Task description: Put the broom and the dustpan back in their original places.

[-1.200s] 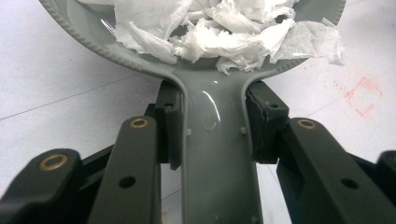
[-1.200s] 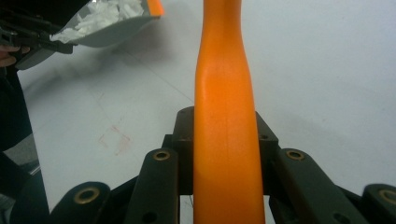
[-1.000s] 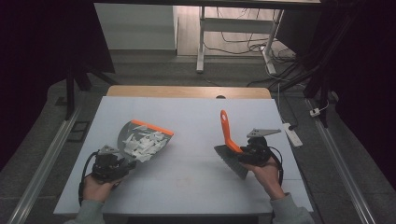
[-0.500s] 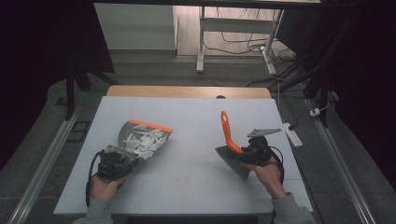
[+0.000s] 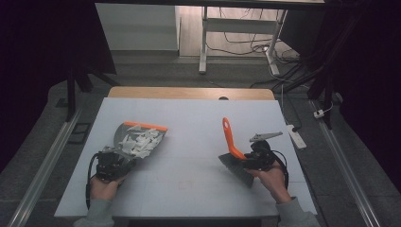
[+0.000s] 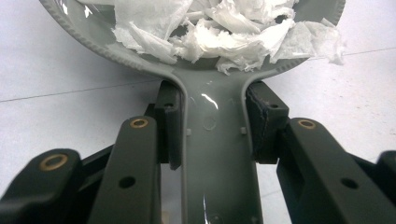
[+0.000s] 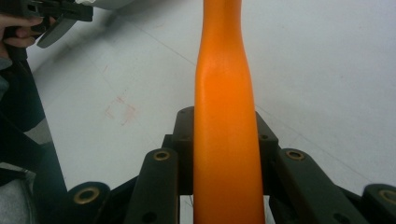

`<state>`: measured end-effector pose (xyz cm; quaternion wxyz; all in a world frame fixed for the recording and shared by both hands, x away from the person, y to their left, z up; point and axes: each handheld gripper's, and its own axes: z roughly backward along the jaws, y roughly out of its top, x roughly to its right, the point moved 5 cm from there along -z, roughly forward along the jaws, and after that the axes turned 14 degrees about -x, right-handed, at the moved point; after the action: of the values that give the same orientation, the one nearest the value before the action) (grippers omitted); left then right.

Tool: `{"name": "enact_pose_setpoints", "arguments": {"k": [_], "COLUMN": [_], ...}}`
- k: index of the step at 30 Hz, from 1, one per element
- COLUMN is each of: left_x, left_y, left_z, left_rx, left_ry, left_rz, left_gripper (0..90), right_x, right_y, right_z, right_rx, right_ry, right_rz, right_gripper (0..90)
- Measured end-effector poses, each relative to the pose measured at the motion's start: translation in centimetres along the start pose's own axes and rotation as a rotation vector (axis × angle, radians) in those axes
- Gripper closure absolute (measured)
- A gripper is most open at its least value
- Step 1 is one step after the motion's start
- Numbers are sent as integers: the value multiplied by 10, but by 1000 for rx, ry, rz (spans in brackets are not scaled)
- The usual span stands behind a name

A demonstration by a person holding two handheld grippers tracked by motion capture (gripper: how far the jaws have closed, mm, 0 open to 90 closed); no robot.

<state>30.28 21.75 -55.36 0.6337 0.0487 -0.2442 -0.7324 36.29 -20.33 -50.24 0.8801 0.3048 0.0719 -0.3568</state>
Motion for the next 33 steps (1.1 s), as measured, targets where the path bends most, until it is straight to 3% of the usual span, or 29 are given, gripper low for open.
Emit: {"name": "enact_pose_setpoints", "arguments": {"k": [16, 33], "left_x": [-6, -7], "left_y": [2, 4], "left_z": [-8, -13], "left_rx": [-20, -34], "left_ry": [17, 22], "left_rz": [27, 44], "left_gripper": [617, 617], "right_x": [6, 35], "right_y": [-8, -14], "right_z": [-11, -17], "right_rx": [-63, -69], "right_ry": [14, 6], "right_rz": [-24, -108], "right_gripper": [703, 702]}}
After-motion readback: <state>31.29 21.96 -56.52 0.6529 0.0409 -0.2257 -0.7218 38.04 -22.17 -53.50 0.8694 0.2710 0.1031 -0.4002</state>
